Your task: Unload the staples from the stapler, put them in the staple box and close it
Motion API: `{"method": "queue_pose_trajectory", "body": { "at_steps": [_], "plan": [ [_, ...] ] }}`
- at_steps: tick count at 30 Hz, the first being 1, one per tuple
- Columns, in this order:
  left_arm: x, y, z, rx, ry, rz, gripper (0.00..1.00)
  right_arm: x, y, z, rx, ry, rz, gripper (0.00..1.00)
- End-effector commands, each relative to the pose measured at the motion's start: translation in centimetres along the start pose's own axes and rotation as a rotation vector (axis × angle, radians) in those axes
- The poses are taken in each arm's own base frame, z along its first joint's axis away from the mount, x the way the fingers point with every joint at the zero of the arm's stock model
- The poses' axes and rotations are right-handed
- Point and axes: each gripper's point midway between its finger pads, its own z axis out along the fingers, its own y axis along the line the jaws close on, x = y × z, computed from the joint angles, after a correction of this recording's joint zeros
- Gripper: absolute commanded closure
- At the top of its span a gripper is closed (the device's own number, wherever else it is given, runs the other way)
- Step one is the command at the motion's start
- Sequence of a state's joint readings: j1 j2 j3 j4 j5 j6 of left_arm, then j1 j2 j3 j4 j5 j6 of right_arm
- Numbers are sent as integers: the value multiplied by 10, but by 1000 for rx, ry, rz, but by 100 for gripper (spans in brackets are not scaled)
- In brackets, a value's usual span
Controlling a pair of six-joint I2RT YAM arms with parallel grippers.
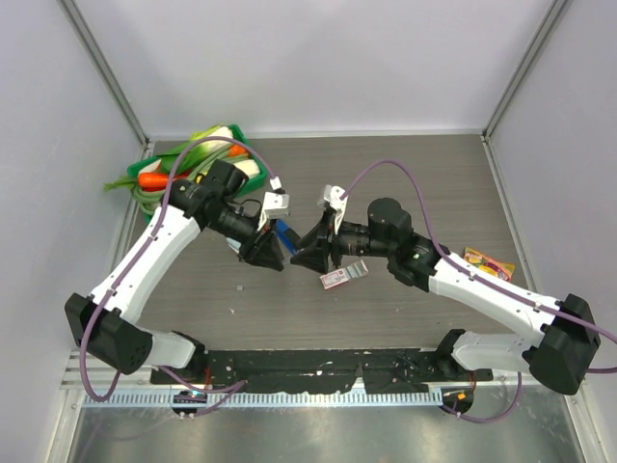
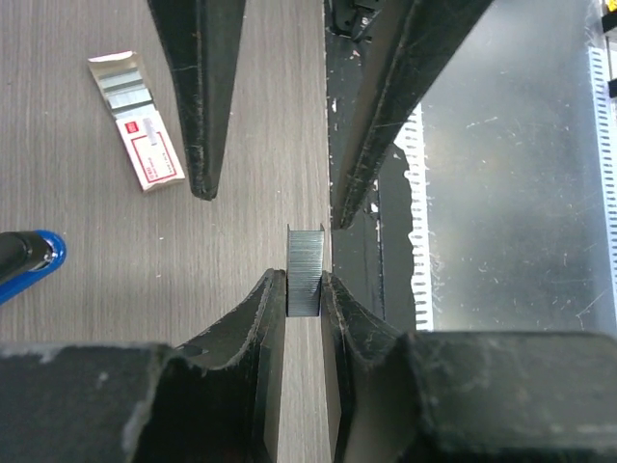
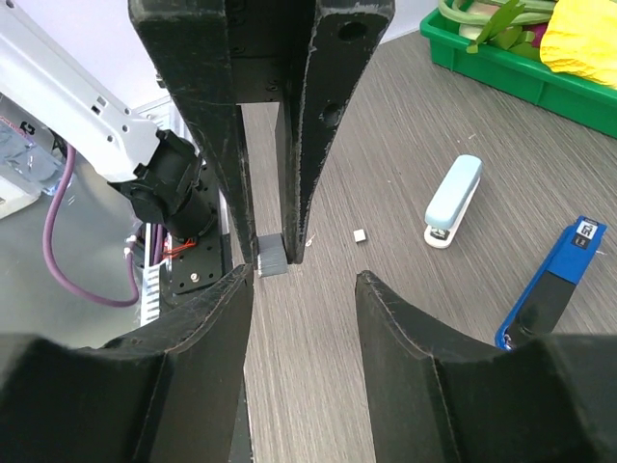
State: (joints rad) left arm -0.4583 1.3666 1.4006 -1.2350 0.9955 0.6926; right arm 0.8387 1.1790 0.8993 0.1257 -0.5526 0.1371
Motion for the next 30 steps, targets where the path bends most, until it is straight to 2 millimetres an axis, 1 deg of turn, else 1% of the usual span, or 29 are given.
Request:
{"method": "queue_pose_trajectory", "body": {
  "at_steps": [1,5,6,12,14,15,16,17,18,19,20,21,22,23,24,25,26,27,28,29,30],
  "plan": [
    [-14,-24,-5,71,-47,68,75,-26,11,3,-47,-66,-66,49],
    [-14,-29,-4,95,-48,66,75,-23,21,4,-98,-43,-67,49],
    [-14,-28,-4,92,-48,70,75,-20,21,4,-103,-27,-62,50],
    [-14,-29,-3,92,-43,74,76,-17,22,4,-97,-7,-72,52],
    [-14,-26,-3,81,-39,82,76,-14,17,4,-66,5,-75,52],
    [-9,-22,-2,65,-23,76,76,-8,13,2,-46,23,-70,52],
    [-6,-20,-2,53,-15,74,78,-2,5,1,-1,34,-67,52],
    [-6,-14,0,31,-14,90,78,3,0,0,25,44,-65,53],
    [5,-9,3,11,11,65,78,9,-6,-1,59,54,-49,53],
    [9,-7,4,-9,24,76,78,20,-9,-3,82,72,-29,53],
    [14,-2,7,-27,39,94,78,26,-15,-5,120,76,-13,53],
    [26,0,11,-27,67,87,78,29,-17,-7,138,72,10,52],
    [37,4,14,-53,117,106,78,43,-19,-9,155,89,31,52],
    [44,8,18,-64,142,116,77,42,-23,-15,194,72,31,50],
    [60,10,23,-66,184,105,76,44,-26,-18,220,62,43,49],
    [69,17,28,-96,231,122,76,56,-32,-22,258,76,54,48],
    [77,21,32,-111,260,120,76,53,-32,-28,276,59,48,46],
    [94,21,38,-111,300,96,73,55,-37,-32,316,54,53,45],
    [99,21,46,-107,320,121,71,62,-38,-35,330,60,67,45],
    [114,22,49,-115,365,114,67,59,-38,-39,337,45,66,44],
    [120,20,54,-109,382,125,60,60,-40,-42,356,45,68,44]
  ]
}}
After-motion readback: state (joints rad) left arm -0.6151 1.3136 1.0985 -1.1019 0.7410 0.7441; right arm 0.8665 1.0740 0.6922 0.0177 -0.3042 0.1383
